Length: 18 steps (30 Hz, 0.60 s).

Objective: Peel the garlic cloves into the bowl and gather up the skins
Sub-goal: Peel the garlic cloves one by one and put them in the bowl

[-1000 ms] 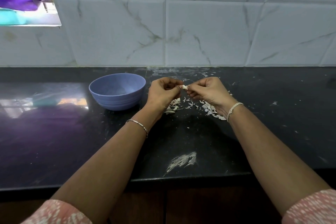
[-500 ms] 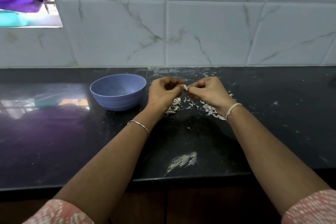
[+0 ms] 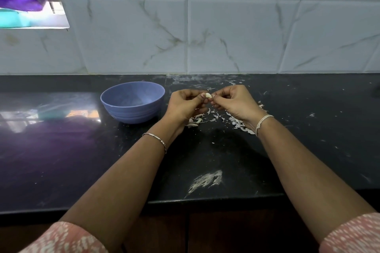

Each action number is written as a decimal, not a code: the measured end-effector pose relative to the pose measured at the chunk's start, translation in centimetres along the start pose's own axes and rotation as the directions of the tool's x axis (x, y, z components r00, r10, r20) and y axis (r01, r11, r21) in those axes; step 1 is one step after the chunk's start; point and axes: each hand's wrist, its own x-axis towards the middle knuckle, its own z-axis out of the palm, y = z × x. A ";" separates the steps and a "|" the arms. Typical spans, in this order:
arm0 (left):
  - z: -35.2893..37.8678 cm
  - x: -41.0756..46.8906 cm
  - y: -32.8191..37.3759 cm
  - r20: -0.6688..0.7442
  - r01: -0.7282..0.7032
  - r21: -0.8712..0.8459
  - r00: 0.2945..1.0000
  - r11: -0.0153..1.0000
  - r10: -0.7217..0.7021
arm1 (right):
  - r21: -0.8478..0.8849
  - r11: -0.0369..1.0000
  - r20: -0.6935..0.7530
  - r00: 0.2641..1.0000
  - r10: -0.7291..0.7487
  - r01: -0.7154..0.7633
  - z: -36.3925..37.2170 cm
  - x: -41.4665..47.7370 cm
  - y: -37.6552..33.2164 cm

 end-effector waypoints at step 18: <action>0.1 0.0 -0.3 -0.077 -0.093 0.350 0.989 0.932 0.127 | -0.458 0.874 -0.081 0.971 -0.223 0.162 0.2 -0.3 -0.1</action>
